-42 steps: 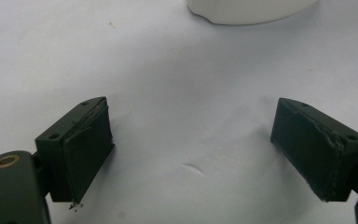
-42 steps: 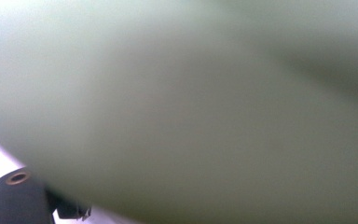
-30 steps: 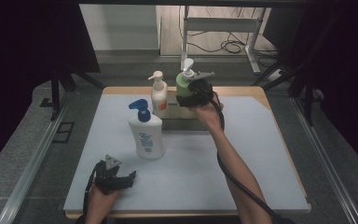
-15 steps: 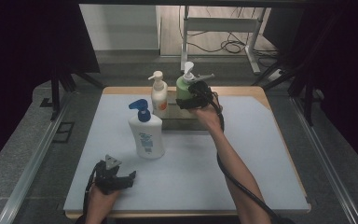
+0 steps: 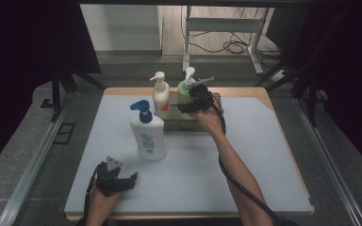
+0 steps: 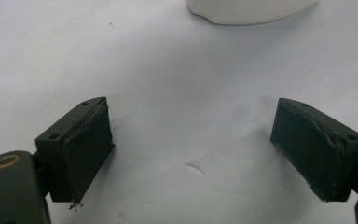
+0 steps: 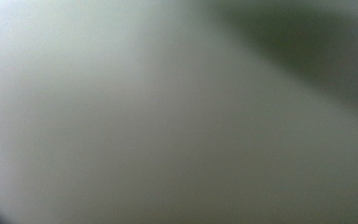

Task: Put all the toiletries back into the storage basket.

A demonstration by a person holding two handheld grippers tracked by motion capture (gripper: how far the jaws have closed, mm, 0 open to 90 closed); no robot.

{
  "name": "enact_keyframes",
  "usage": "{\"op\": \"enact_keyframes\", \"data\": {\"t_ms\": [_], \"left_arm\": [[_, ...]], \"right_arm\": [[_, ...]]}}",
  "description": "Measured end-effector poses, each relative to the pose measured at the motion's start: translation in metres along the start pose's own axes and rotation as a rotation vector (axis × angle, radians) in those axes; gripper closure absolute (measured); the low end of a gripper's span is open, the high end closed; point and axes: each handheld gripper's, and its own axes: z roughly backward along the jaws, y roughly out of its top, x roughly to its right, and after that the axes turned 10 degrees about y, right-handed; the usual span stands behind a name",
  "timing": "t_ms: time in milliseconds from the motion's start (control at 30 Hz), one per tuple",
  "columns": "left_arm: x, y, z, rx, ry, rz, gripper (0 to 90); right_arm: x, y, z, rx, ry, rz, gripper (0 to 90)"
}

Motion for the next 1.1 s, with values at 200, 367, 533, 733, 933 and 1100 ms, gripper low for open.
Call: {"op": "enact_keyframes", "data": {"t_ms": [200,367,533,733,933,1100], "left_arm": [[0.000,0.000,0.000,0.000,-0.001,0.000,12.1],[0.000,0.000,0.000,0.000,-0.001,0.000,12.1],[0.000,0.000,0.000,0.000,-0.001,0.000,12.1],[0.000,0.000,0.000,-0.001,0.000,-0.001,12.1],[0.000,0.000,0.000,0.000,0.000,0.000,12.1],[0.000,0.000,0.000,0.000,0.000,0.000,12.1]], "right_arm": [[0.001,-0.005,-0.007,-0.022,0.007,-0.007,12.3],[0.002,-0.006,-0.010,-0.036,0.009,-0.013,12.3],[0.002,-0.006,-0.012,-0.044,0.007,-0.018,12.3],[-0.001,-0.004,-0.014,-0.061,0.002,-0.001,11.7],[0.001,-0.004,-0.014,-0.057,0.006,-0.012,11.3],[0.002,-0.005,-0.014,-0.048,0.018,-0.012,10.2]]}}
